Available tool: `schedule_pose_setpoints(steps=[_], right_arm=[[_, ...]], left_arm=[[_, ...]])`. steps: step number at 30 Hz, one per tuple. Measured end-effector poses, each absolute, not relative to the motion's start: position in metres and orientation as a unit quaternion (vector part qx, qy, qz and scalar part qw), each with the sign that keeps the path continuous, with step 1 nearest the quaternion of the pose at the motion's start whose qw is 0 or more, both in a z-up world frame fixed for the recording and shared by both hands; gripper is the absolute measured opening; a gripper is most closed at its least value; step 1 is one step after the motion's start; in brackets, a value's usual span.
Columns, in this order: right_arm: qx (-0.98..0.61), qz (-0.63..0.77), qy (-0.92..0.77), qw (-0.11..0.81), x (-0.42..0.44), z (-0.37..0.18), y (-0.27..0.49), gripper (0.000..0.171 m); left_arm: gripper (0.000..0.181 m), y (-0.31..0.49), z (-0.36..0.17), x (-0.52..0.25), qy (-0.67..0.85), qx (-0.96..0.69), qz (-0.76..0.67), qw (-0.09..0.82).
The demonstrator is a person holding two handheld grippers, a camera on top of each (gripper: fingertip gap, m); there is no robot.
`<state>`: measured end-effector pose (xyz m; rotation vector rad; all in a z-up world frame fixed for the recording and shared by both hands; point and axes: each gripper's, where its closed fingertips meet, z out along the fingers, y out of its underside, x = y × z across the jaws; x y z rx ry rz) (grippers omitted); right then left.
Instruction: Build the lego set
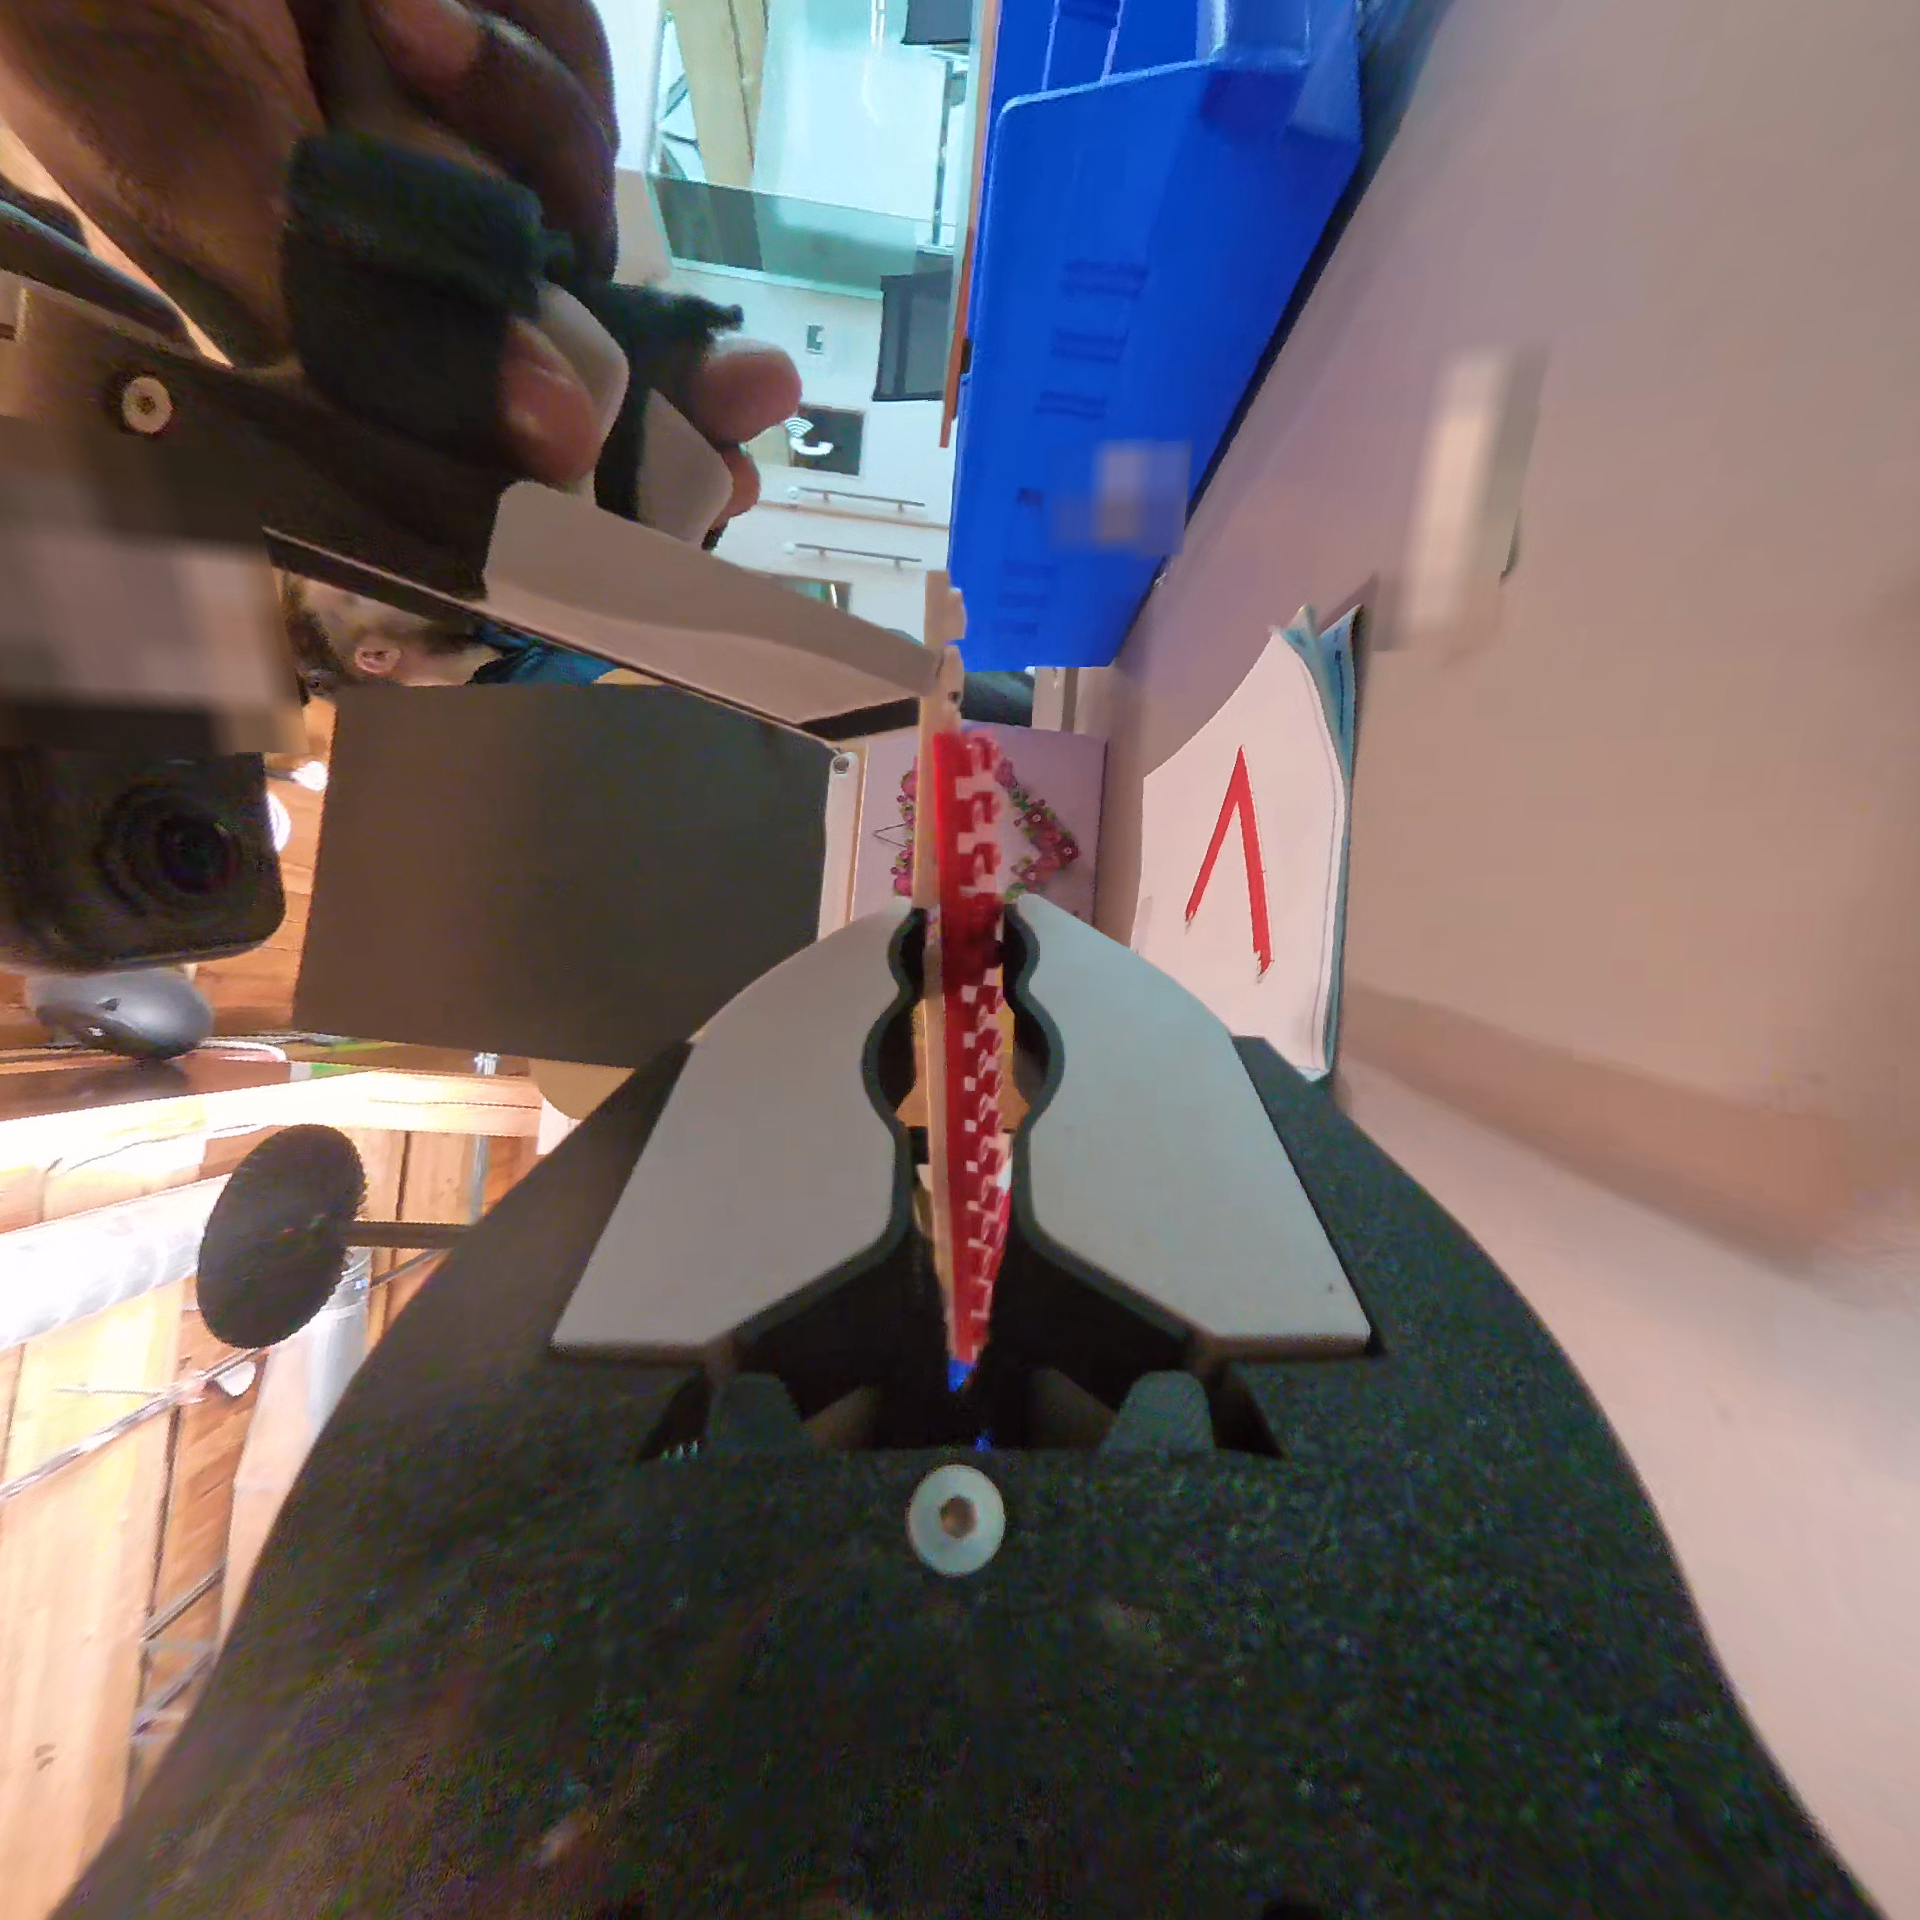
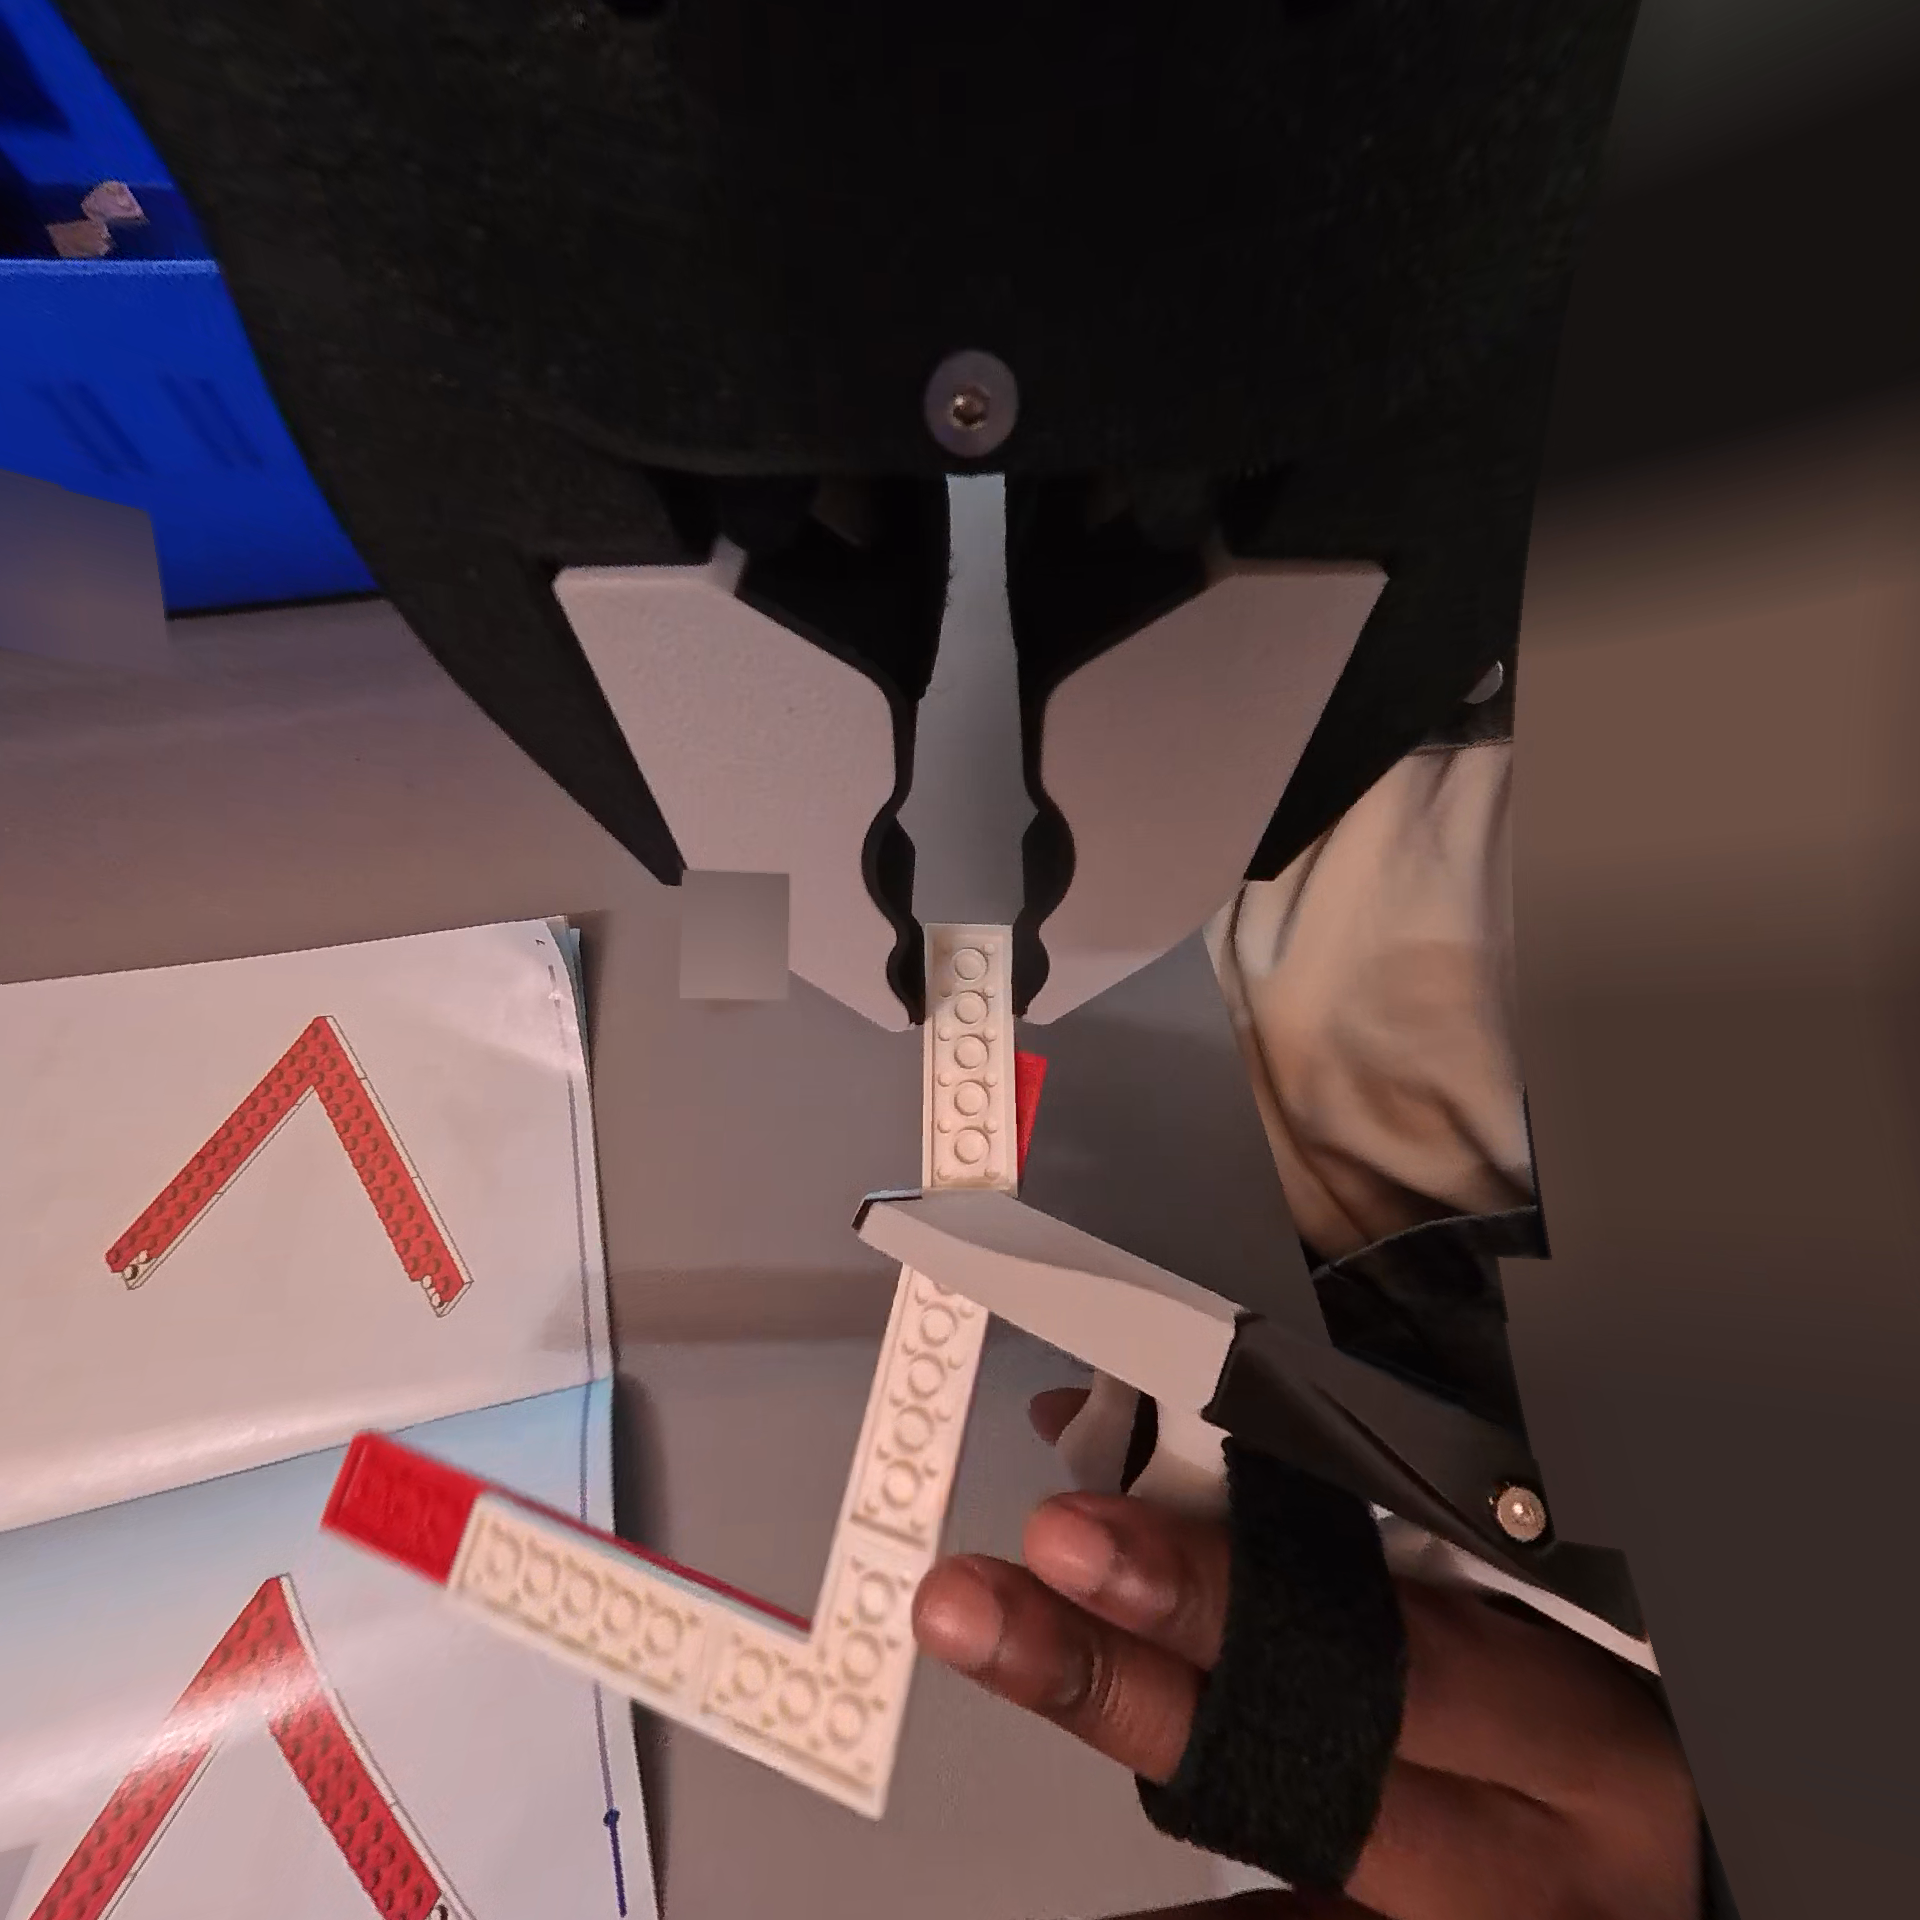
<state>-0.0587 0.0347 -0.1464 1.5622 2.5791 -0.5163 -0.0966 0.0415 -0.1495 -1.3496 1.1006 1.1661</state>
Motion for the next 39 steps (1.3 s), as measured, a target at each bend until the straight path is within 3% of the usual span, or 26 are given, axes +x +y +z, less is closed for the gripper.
schedule_pose_setpoints(steps=[8, 15, 39], right_arm=[[0.521, -0.174, 0.835, 0.043, -0.060, -0.152, 0.035, 0.016], [0.525, -0.170, 0.833, 0.049, -0.058, -0.154, 0.035, 0.016], [0.526, -0.133, 0.839, 0.028, -0.058, -0.170, 0.042, 0.016]], left_arm=[[0.012, 0.043, -0.150, -0.099, 0.456, -0.538, 0.517, 0.485], [0.008, 0.047, -0.151, -0.105, 0.459, -0.497, 0.608, 0.415], [0.013, 0.056, -0.158, -0.104, 0.426, -0.546, 0.580, 0.429]])
